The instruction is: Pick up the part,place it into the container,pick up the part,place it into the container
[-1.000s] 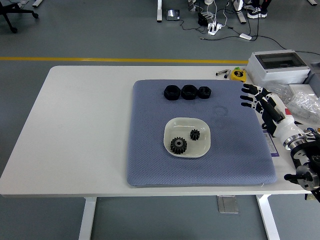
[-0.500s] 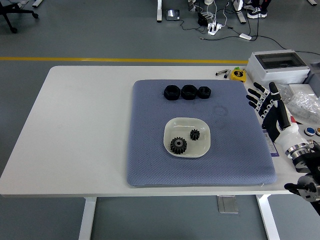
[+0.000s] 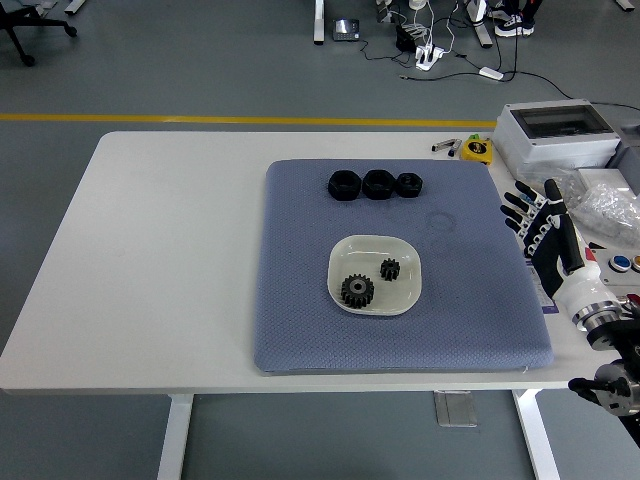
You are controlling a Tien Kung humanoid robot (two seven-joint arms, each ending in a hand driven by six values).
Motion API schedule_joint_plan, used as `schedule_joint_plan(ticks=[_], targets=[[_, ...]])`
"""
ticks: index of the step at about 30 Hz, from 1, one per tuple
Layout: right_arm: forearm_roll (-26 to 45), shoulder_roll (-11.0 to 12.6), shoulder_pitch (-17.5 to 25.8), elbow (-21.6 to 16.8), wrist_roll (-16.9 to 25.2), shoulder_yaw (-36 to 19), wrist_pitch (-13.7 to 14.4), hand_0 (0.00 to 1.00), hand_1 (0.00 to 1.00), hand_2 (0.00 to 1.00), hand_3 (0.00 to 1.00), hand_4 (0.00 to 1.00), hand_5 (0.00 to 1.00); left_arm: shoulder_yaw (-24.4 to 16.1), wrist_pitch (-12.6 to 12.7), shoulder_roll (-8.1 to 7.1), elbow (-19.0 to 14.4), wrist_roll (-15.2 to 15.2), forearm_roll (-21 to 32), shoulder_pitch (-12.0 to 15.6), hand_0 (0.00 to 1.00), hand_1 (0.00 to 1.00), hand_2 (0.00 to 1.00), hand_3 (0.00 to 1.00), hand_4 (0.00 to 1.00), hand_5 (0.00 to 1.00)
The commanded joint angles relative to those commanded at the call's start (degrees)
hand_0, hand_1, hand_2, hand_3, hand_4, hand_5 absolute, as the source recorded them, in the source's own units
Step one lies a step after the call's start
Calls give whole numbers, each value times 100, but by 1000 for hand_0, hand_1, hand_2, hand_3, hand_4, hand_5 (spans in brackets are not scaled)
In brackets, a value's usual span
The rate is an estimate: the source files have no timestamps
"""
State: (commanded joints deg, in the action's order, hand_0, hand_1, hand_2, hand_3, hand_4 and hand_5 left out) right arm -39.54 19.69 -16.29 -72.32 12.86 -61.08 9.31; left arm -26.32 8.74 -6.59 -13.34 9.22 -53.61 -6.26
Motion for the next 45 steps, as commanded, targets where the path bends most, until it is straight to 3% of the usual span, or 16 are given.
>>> schedule_joint_plan(ticks=[31,32,43,44,45], targets=[[229,-34,45,73,-47,-179,-26,988,896,901,913,998,993,60,0,-1,-6,-26,62,-28,694,701,737,644,664,667],[237,-33,46,75,-50,-179,-31,951,887,899,908,998,987,59,0,-1,-6,-26,59,-28,694,701,737,644,664,667],[287,-18,47,101,-86,-207,-81,915,874,897,907,998,978,62,4,6,-5,-28,46,-45,694,701,737,644,664,667],[281,-19,47,106,-95,-207,-80,850,854,898,906,998,972,56,5,8,-4,-25,43,-44,694,701,736,644,664,668],[277,-19,46,108,-101,-206,-81,850,854,898,906,998,972,49,6,10,-3,-23,35,-44,694,701,736,644,664,668]])
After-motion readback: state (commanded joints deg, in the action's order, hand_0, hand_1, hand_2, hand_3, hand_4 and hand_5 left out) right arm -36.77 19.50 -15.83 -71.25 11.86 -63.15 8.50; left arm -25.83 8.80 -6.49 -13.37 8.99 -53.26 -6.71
